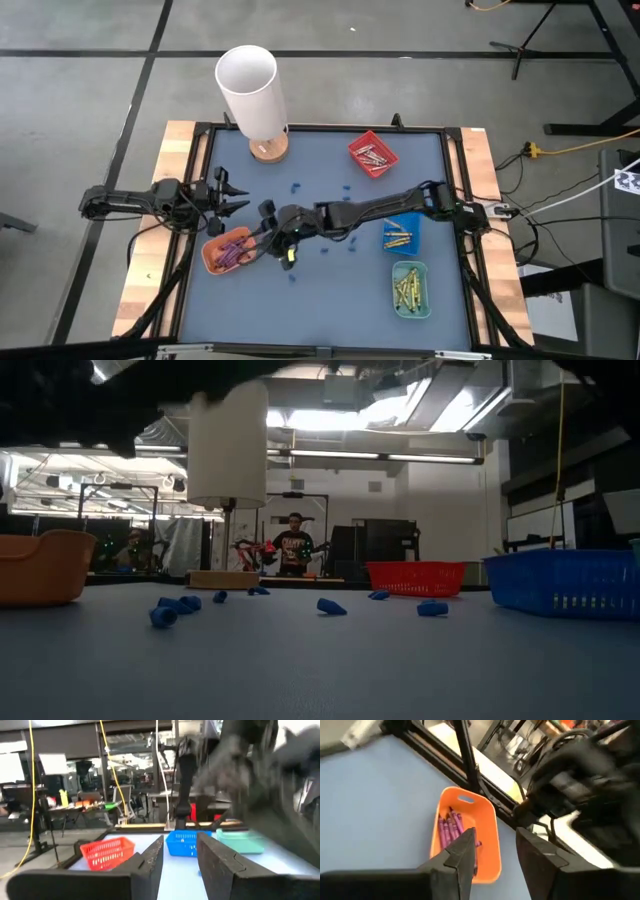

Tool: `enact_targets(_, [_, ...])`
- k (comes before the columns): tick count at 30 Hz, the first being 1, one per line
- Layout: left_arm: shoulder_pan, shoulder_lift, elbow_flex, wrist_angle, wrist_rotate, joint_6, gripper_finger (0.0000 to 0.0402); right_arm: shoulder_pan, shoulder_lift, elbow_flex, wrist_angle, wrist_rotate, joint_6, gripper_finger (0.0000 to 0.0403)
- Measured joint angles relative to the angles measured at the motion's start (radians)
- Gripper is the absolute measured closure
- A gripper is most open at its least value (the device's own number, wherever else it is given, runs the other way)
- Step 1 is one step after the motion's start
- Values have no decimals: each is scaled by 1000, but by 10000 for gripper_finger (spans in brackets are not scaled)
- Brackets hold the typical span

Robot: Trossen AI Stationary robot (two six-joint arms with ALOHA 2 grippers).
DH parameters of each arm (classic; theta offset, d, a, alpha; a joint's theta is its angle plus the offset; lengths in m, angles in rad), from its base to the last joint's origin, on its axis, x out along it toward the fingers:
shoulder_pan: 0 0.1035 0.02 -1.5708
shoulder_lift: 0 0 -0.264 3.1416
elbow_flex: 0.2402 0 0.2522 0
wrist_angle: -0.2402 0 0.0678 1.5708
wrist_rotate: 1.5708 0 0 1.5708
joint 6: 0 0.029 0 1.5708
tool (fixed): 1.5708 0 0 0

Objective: Sort crayons
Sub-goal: Return to Home Position

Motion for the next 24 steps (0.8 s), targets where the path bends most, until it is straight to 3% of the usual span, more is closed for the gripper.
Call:
enact_targets(6, [0,-15,-6,-11,-29,4,300,-2,-170,2,-248,33,47,277])
enact_targets(15, [0,-15,-6,-43,-30,4,300,-1,-464,1,-636,131,129,391])
enact_targets(24, [0,-15,-6,-138,-47,-47,300,3,-755,-35,-1033,154,389,389])
